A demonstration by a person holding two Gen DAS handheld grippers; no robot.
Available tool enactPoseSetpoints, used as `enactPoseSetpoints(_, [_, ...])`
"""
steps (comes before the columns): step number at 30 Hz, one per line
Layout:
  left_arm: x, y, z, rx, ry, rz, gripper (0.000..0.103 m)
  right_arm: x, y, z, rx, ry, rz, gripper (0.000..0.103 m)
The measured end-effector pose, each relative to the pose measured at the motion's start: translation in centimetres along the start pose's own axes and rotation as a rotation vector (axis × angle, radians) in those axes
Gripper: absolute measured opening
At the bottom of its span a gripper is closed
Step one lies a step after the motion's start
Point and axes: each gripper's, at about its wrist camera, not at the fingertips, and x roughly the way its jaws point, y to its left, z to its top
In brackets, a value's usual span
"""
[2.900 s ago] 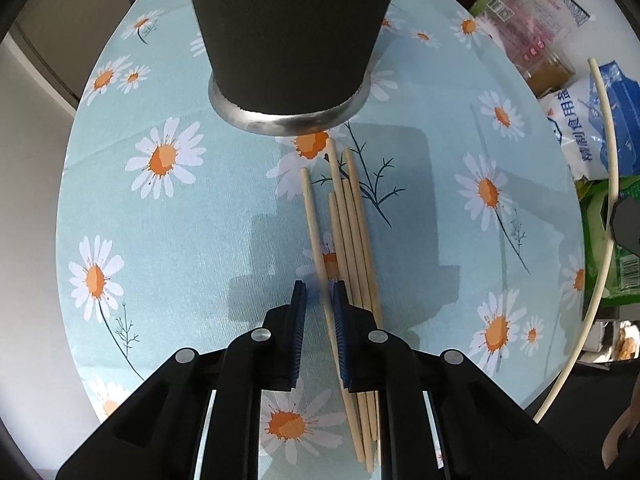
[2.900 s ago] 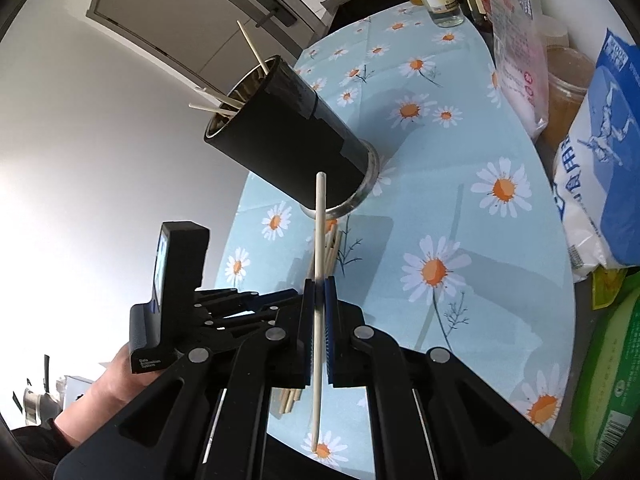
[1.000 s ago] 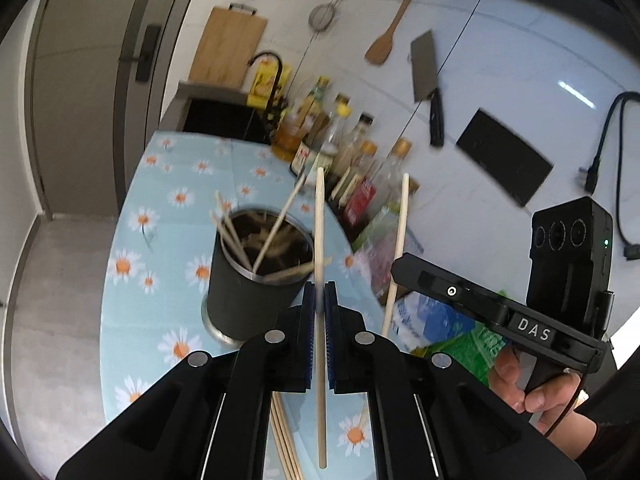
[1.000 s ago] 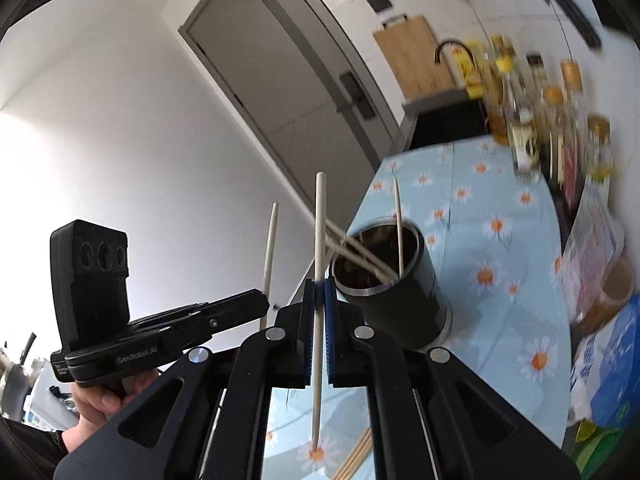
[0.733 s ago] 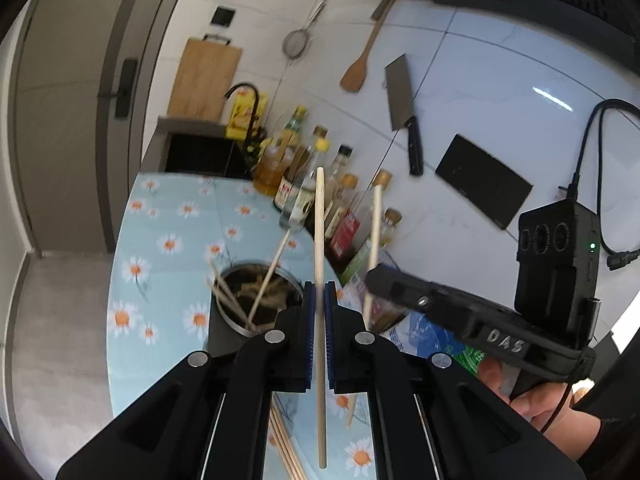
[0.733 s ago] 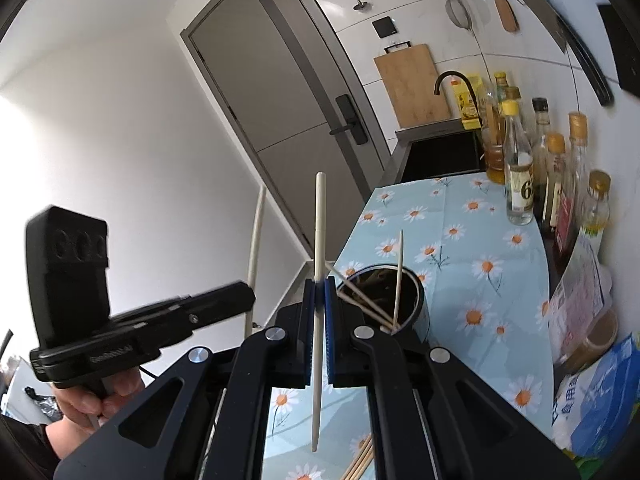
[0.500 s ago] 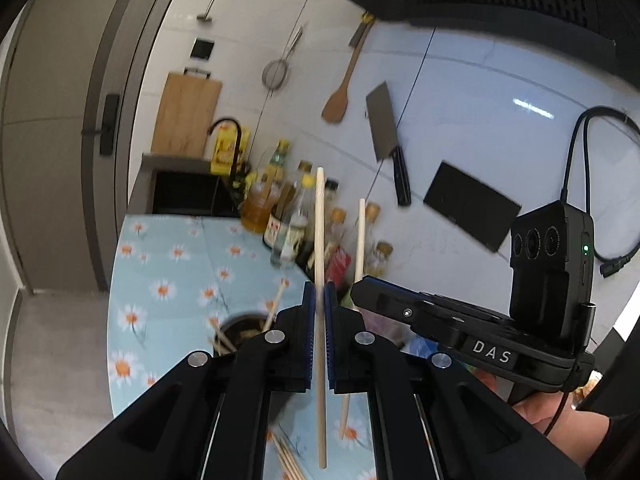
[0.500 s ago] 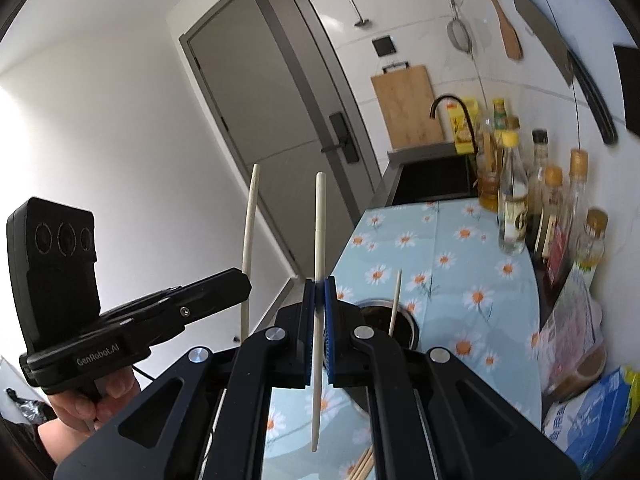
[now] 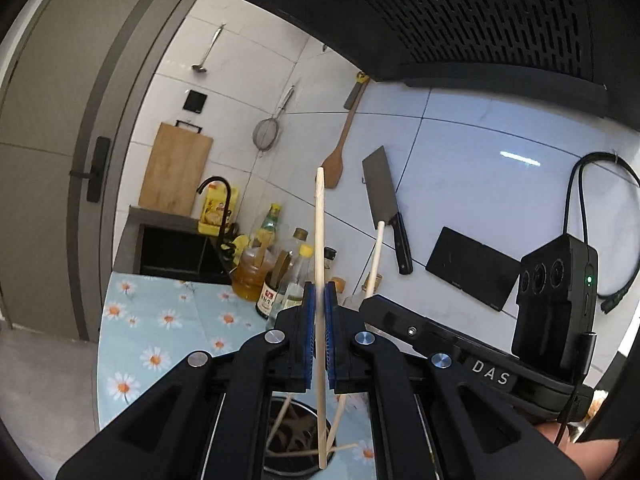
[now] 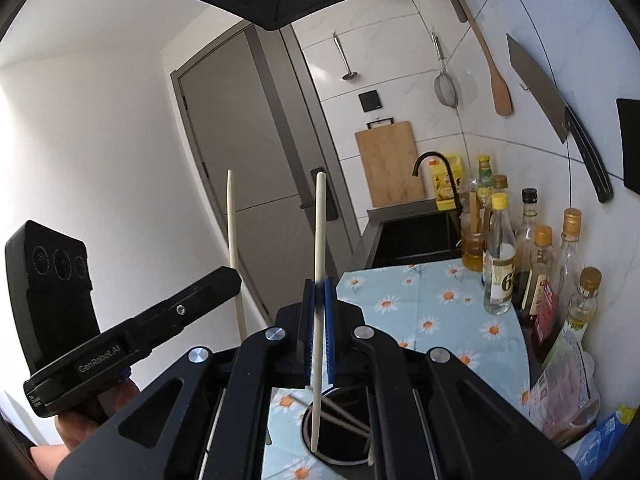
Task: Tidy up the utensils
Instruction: 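Lift both held sticks and carry them above the black holder, then open both tools to drop the sticks into the black holder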
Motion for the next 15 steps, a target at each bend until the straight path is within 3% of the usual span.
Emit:
enactPoseSetpoints(9, [2.2, 2.2, -2.2, 0.018, -0.043, 0.003, 0.004, 2.9, -1.4, -1.9, -0.002, 0.006, -0.050, 0.006])
enactPoseSetpoints(15, [3.8, 2.8, -3.3, 0.018, 0.017, 0.061, 0.005, 3.8, -2.3, -3.1, 0.008, 0.043, -0.077, 0.007])
